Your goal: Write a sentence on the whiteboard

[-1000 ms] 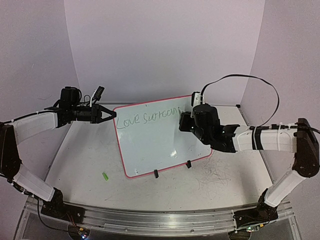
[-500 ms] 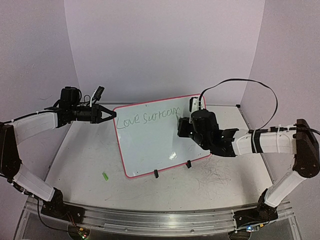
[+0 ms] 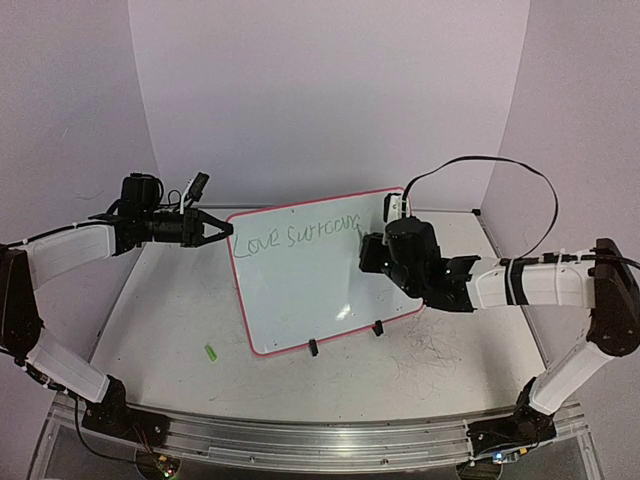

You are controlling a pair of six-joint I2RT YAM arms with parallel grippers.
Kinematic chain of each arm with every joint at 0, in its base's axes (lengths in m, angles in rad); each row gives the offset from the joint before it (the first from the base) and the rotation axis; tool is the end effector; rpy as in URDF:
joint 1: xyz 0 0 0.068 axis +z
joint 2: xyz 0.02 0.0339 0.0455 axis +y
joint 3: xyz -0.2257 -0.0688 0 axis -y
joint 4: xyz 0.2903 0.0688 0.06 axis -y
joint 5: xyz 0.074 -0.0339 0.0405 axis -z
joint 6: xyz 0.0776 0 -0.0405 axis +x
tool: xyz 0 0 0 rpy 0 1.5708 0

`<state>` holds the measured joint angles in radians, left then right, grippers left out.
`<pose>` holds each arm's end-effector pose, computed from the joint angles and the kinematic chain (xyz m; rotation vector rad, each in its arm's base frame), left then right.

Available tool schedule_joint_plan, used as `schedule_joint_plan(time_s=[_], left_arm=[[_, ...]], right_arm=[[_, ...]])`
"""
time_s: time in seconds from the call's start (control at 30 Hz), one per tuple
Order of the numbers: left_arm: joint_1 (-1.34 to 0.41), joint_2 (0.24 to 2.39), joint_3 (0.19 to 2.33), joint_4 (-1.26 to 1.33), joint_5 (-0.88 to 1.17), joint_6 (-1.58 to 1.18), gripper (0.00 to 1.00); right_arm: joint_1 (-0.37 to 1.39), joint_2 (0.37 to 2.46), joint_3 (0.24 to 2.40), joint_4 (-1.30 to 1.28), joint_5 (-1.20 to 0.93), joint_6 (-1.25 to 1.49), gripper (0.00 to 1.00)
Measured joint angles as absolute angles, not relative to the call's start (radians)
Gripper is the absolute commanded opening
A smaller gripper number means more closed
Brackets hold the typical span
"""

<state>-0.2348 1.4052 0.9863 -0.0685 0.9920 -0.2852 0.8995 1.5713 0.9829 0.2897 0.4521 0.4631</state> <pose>0.3499 -0.1505 0.2183 0.5909 1.9833 -1.3334 0.2955 0.3174 0.1857 -0.0935 1.8695 0.5286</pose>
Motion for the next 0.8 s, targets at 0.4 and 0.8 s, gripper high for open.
schedule_joint_plan(time_s=[0.4, 0.8], left_arm=[[-0.235, 1.405, 0.986, -0.069, 0.992, -0.285, 0.12], [-0.236, 1.405, 0.986, -0.069, 0.993, -0.285, 0.12]], right_arm=[[0.864, 1.609, 1.069, 0.291, 0.462, 0.413, 0.0], [0.859, 1.608, 1.058, 0.3, 0.454, 0.411, 0.0]])
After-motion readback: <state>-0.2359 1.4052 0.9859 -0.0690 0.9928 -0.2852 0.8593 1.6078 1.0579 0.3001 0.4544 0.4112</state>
